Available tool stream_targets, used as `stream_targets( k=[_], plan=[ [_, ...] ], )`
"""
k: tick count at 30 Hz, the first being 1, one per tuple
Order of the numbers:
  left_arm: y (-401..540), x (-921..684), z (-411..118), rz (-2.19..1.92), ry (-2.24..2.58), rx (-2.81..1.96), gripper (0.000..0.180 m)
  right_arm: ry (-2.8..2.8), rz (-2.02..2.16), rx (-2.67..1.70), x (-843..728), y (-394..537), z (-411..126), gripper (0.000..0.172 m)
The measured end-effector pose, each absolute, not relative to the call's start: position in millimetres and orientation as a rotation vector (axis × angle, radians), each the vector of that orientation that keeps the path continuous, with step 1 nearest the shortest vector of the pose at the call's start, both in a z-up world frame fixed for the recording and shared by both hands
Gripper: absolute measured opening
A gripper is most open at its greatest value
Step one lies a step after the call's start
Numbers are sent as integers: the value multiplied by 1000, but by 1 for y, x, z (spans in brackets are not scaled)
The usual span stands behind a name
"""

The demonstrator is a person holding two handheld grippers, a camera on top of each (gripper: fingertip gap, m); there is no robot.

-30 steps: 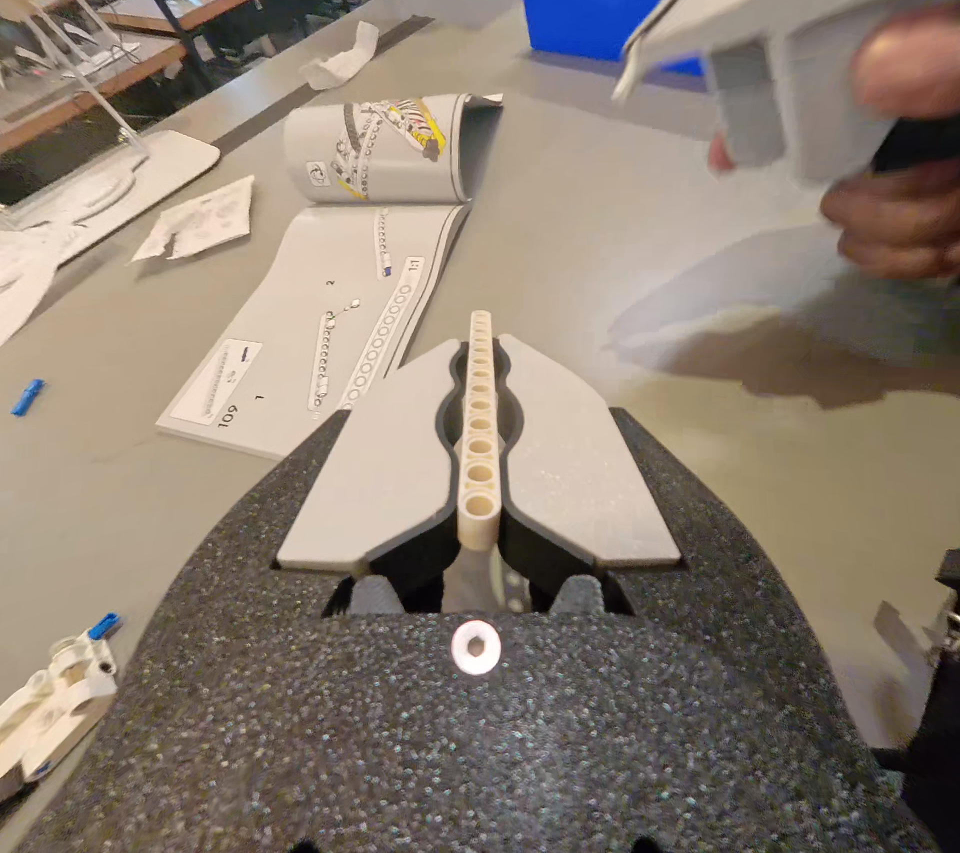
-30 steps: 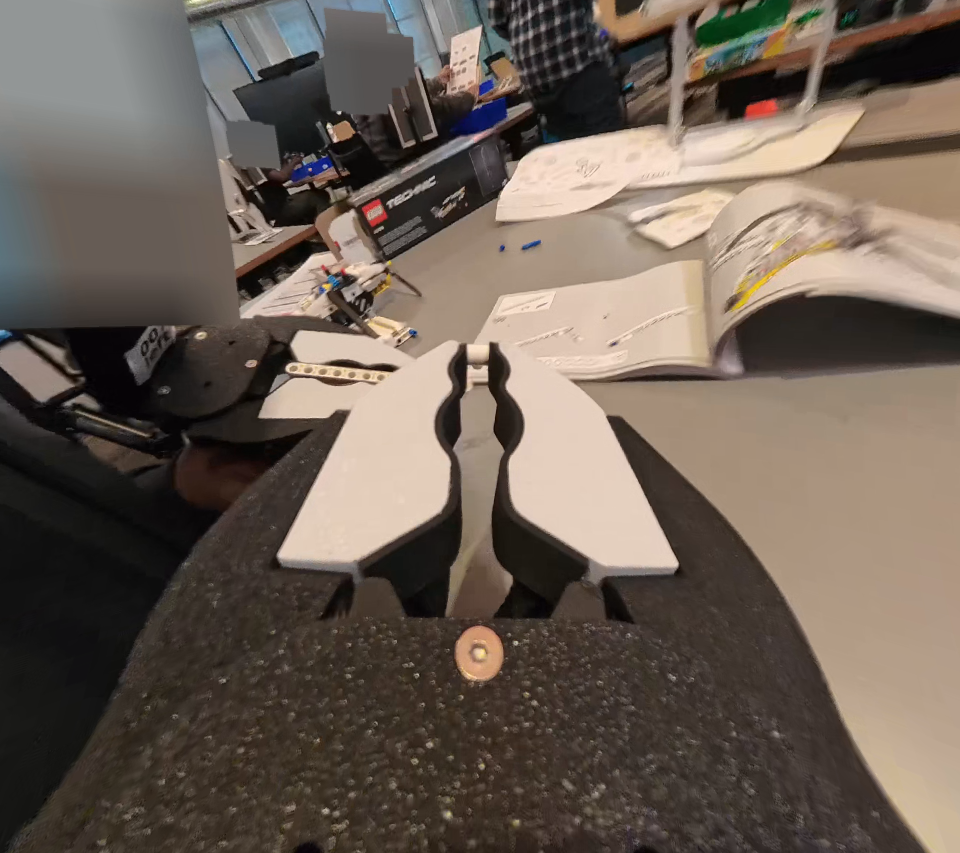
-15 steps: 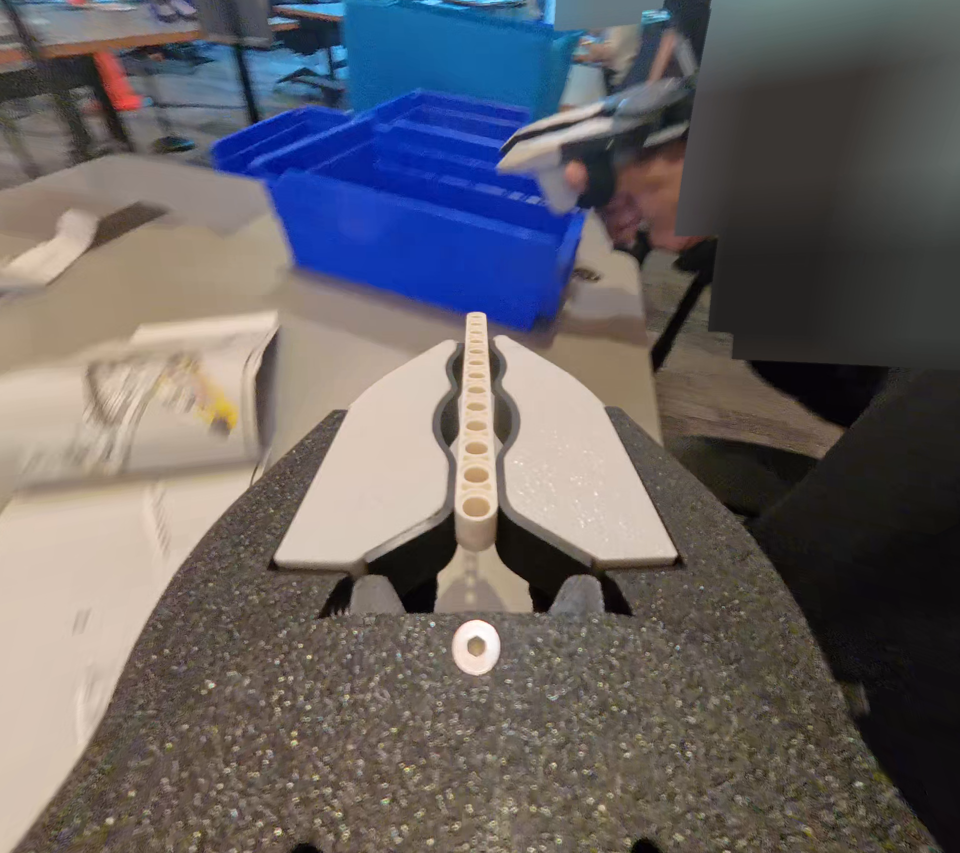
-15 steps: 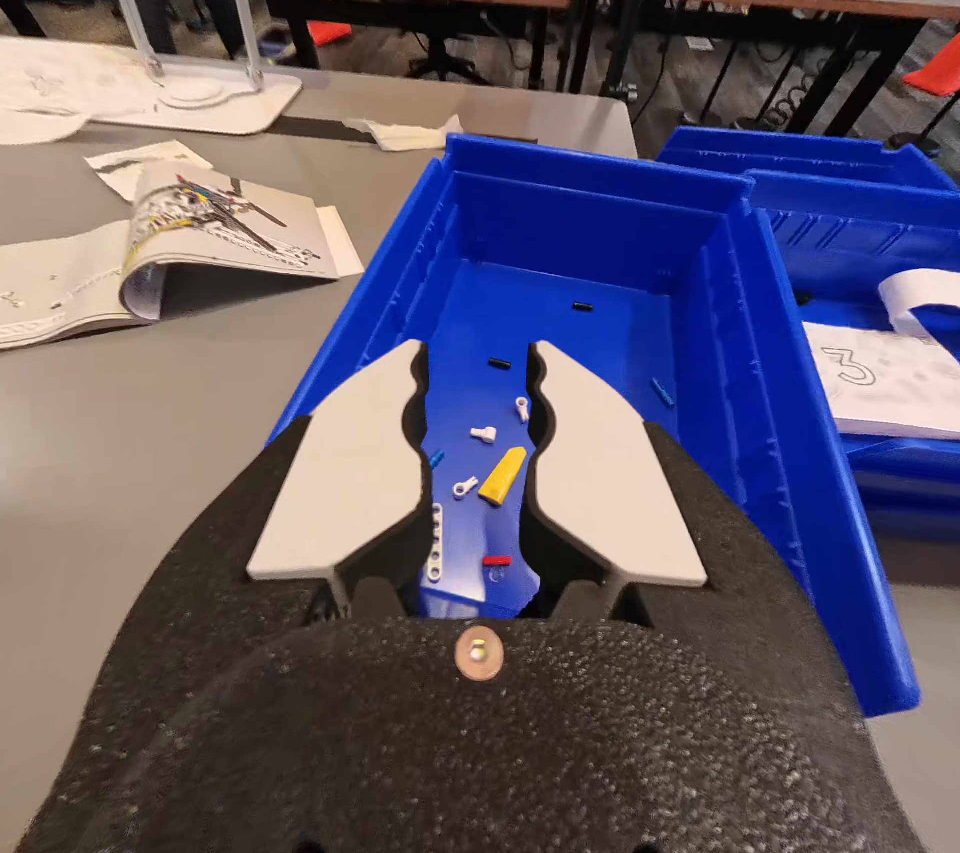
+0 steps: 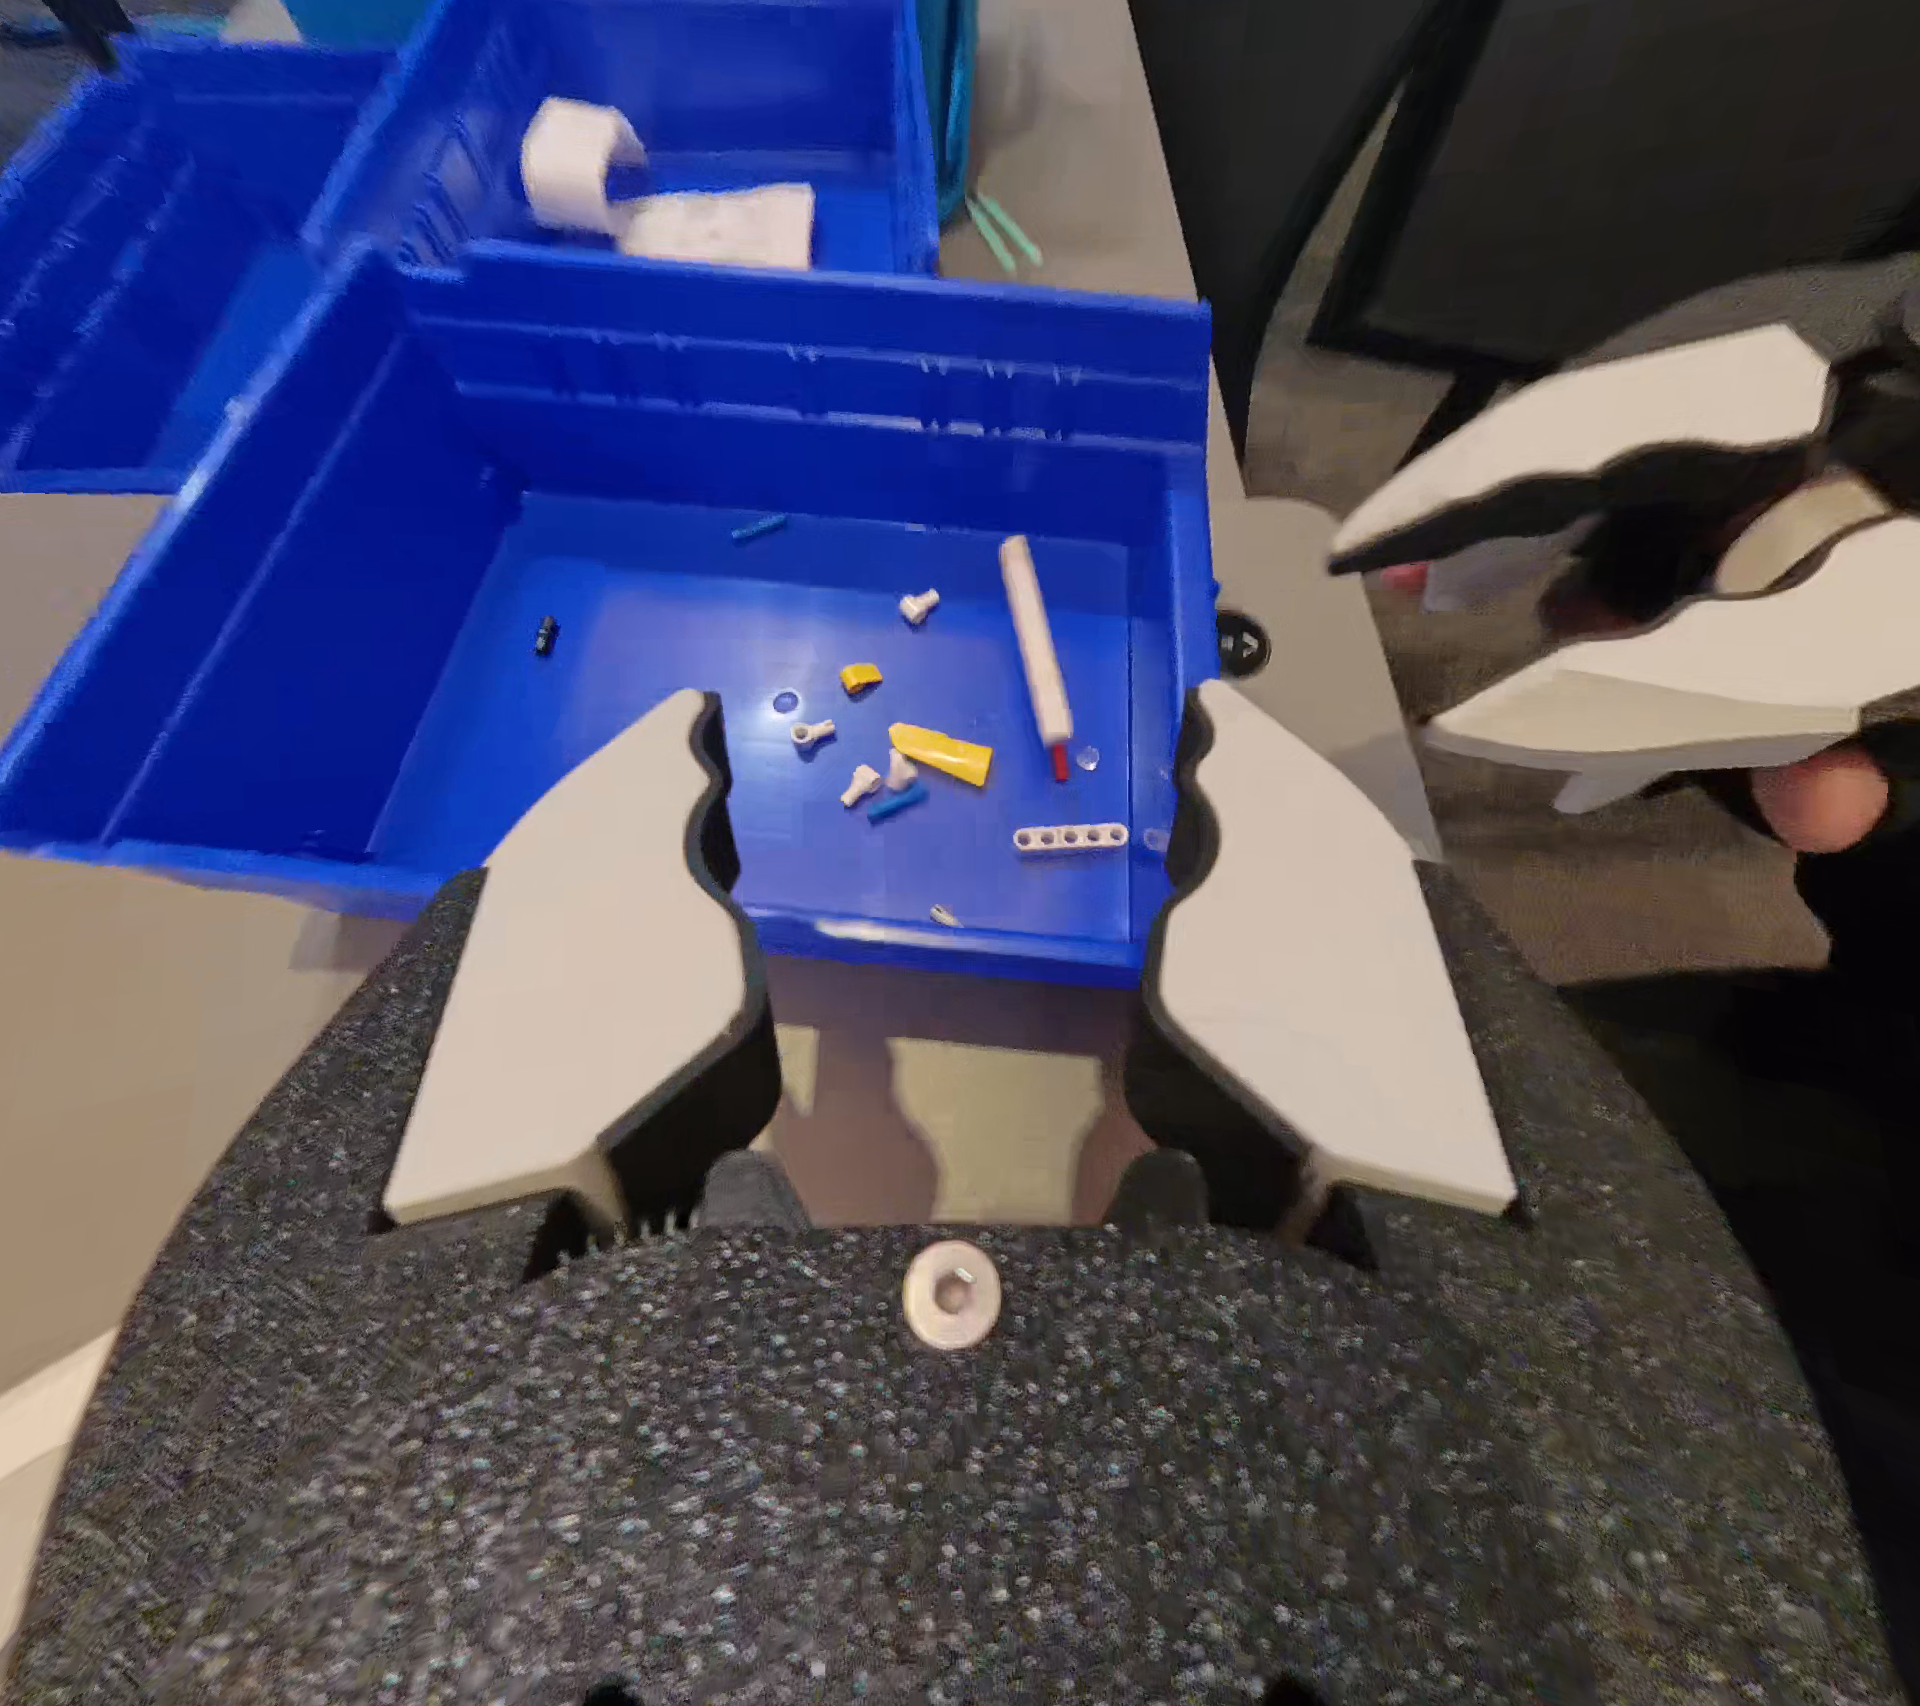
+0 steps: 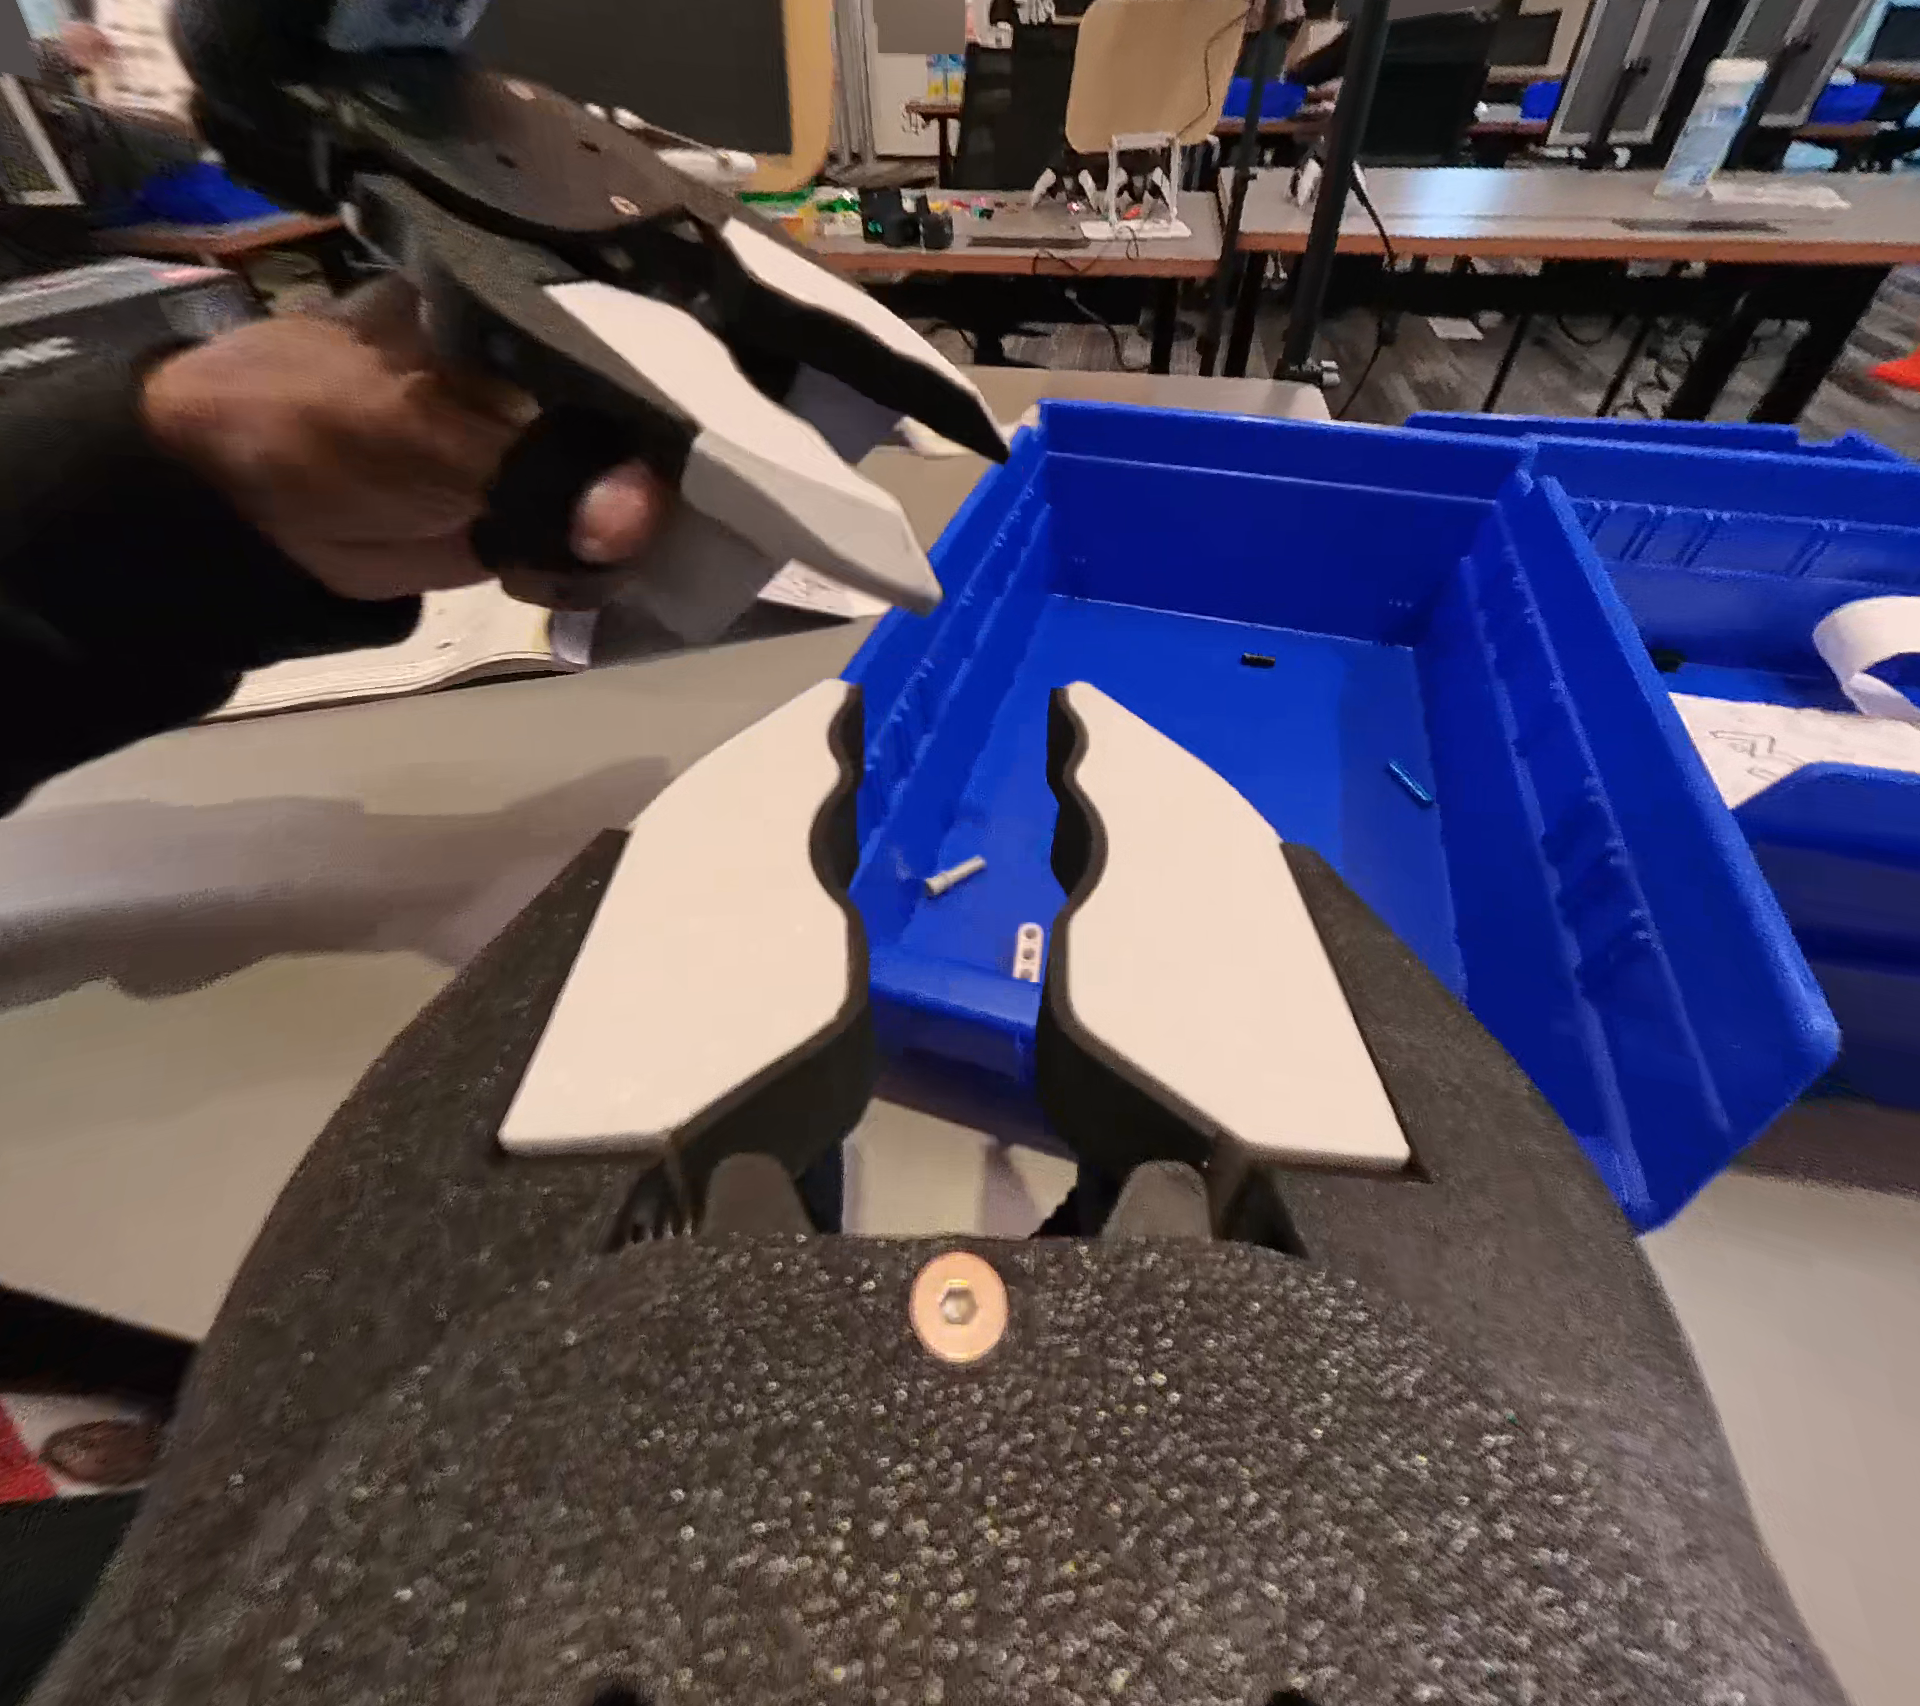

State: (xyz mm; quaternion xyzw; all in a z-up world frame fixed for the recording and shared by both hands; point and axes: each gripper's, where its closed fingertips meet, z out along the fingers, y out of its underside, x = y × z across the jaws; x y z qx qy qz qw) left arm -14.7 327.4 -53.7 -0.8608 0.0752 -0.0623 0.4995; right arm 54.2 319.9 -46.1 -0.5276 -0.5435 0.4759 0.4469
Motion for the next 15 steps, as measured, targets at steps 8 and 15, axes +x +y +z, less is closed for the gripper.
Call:
stream_targets(
  k=[8, 15],
  plan=[
    [169, -72, 1, 68, -17, -1644, 91, -1617, 1353, -1054, 55, 227, -45, 32],
    [-28, -159, 16, 606, -253, -1492, 83, -1982, 1510, -774, 25, 115, -69, 32]
  ],
)
